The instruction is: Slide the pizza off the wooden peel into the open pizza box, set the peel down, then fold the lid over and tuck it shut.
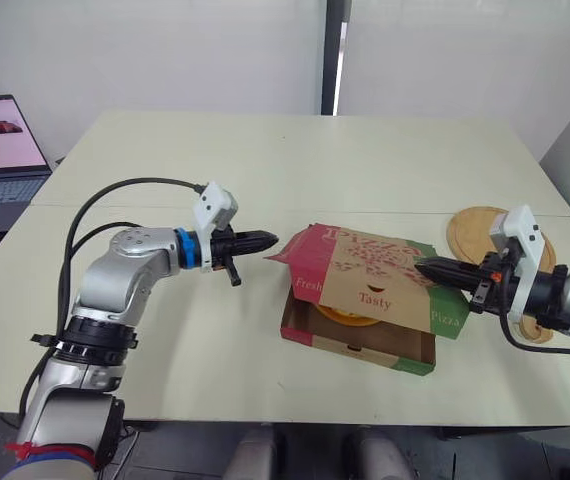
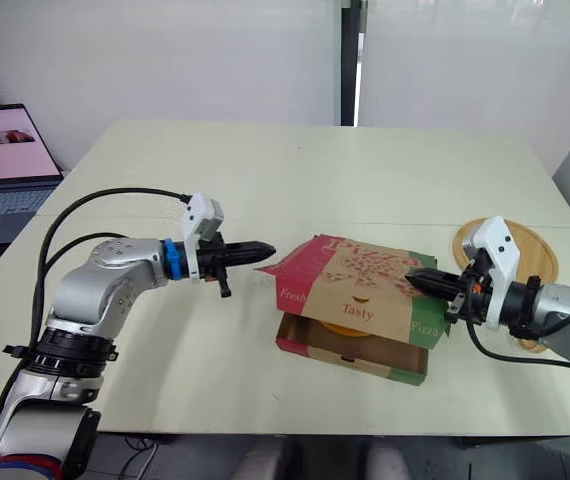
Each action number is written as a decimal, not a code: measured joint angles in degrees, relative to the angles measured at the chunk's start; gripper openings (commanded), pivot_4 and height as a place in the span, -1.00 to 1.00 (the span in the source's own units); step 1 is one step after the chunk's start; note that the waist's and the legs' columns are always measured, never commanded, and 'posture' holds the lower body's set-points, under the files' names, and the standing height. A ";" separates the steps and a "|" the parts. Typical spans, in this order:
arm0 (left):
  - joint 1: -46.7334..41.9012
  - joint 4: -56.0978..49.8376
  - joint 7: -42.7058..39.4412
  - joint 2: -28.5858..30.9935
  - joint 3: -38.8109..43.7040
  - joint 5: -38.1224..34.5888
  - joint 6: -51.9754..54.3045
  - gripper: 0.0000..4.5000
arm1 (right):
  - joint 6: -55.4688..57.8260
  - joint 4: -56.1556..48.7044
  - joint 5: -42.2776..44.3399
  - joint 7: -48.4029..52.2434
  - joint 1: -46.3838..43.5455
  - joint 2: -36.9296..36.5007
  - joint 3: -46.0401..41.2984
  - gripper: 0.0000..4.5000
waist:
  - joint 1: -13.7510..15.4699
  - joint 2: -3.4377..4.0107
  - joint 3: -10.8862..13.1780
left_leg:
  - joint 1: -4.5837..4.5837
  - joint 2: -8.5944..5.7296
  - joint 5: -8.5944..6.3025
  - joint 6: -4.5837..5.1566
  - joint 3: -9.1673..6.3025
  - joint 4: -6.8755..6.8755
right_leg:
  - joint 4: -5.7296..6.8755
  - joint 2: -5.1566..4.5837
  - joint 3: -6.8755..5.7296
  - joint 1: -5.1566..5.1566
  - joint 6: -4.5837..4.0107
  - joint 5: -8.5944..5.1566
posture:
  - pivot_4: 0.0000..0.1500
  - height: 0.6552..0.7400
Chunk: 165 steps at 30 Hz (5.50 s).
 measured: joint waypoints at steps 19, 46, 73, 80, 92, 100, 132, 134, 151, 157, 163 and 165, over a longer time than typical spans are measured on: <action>0.40 -6.83 2.44 -3.81 -0.06 -1.80 6.65 -0.98 | -0.13 2.30 -0.63 0.58 -3.33 0.12 0.36 -1.00 | -0.31 0.00 0.00 | 0.01 -0.01 0.01 -0.01 0.00 0.02 | 0.04 -0.01 -0.01 0.01 0.00 0.00 | 1.00 0.72; -3.29 12.85 -9.16 1.80 -2.60 13.37 -30.43 0.39 | -0.82 2.43 -2.33 1.02 -3.71 0.58 1.77 -1.00 | 0.12 -0.06 0.04 | -0.09 -0.08 0.00 -0.01 0.03 0.07 | 0.12 -0.11 -0.04 -0.12 0.02 0.01 | 1.00 0.72; -2.64 -3.03 4.08 -4.95 -1.67 10.42 -6.21 -0.99 | -1.59 5.00 -4.76 -0.63 -8.69 2.37 3.20 -1.00 | -0.32 -0.08 0.04 | -0.07 -0.08 0.01 -0.01 0.04 0.11 | 0.24 -0.05 -0.04 -0.14 0.02 0.01 | 1.00 0.72; -8.58 -4.13 6.62 -5.65 -1.52 6.99 7.68 -0.99 | -2.51 7.77 -7.61 -1.11 -10.84 2.95 5.24 -1.00 | -0.46 -0.08 0.04 | -0.07 -0.07 0.03 -0.04 0.04 0.11 | 0.26 -0.02 -0.01 -0.17 0.02 0.01 | 1.00 0.72; -14.14 -2.65 8.99 -6.41 -0.60 4.30 18.10 -0.99 | -4.93 10.40 -11.31 1.05 -15.11 3.11 7.43 -1.00 | -0.48 -0.08 0.05 | -0.07 -0.07 0.16 -0.25 0.05 0.10 | 0.26 -0.01 0.01 -0.20 0.02 0.01 | 1.00 0.72; -15.59 -1.07 7.01 -5.42 -2.40 5.66 14.45 -0.99 | -8.88 13.11 -13.87 0.38 -17.43 3.16 5.71 -1.00 | -0.49 -0.09 0.06 | -0.09 -0.07 0.17 -0.27 0.11 0.06 | 0.26 -0.03 0.06 -0.26 0.02 0.01 | 1.00 0.72; -9.05 -2.72 6.43 -4.72 -2.74 8.13 4.93 -1.00 | -1.07 -13.91 -10.95 -21.73 11.02 18.47 -6.93 0.32 | -0.42 -0.05 0.03 | -0.02 -0.07 0.17 -0.27 0.11 0.08 | 0.28 -0.02 0.10 -0.20 0.02 0.01 | 1.00 0.72; -9.05 -2.68 6.47 -4.74 -2.74 8.12 4.93 -1.00 | 0.12 -13.97 -10.13 -24.38 9.20 19.98 -6.00 0.32 | -0.42 -0.05 0.03 | -0.03 -0.07 0.17 -0.26 0.11 0.07 | 0.29 -0.02 0.10 -0.21 0.02 0.01 | 1.00 0.72; -14.21 -2.87 12.42 -9.14 0.47 5.01 18.00 -1.00 | 7.01 -4.98 -14.14 -31.98 -7.79 17.30 0.53 -0.98 | -0.83 -0.05 0.03 | -0.03 -0.04 0.16 -0.25 0.17 0.05 | 0.37 0.11 0.15 -0.27 0.01 0.01 | 1.00 0.72; -13.34 -5.02 12.74 -7.82 0.52 4.24 20.29 -1.00 | 8.32 -4.73 -14.36 -31.88 -8.54 17.24 0.95 -0.98 | -0.92 -0.03 0.01 | -0.02 -0.03 0.16 -0.25 0.18 0.04 | 0.37 0.10 0.21 -0.29 0.01 0.01 | 1.00 0.72; -8.80 -8.89 12.79 -6.14 0.97 2.85 21.28 -1.00 | 14.36 -8.29 -13.38 -35.24 -9.83 20.23 0.01 -0.98 | -0.98 -0.03 0.01 | -0.02 -0.01 0.16 -0.26 0.17 0.05 | 0.36 0.10 0.23 -0.30 0.01 0.01 | 1.00 0.72; -8.34 -9.82 12.86 -5.94 1.62 2.45 21.34 -1.00 | 18.14 -9.78 -12.67 -36.68 -11.71 21.35 -0.30 -0.98 | -1.04 -0.02 0.01 | -0.01 -0.01 0.17 -0.26 0.17 0.05 | 0.37 0.10 0.23 -0.30 0.01 0.01 | 1.00 0.72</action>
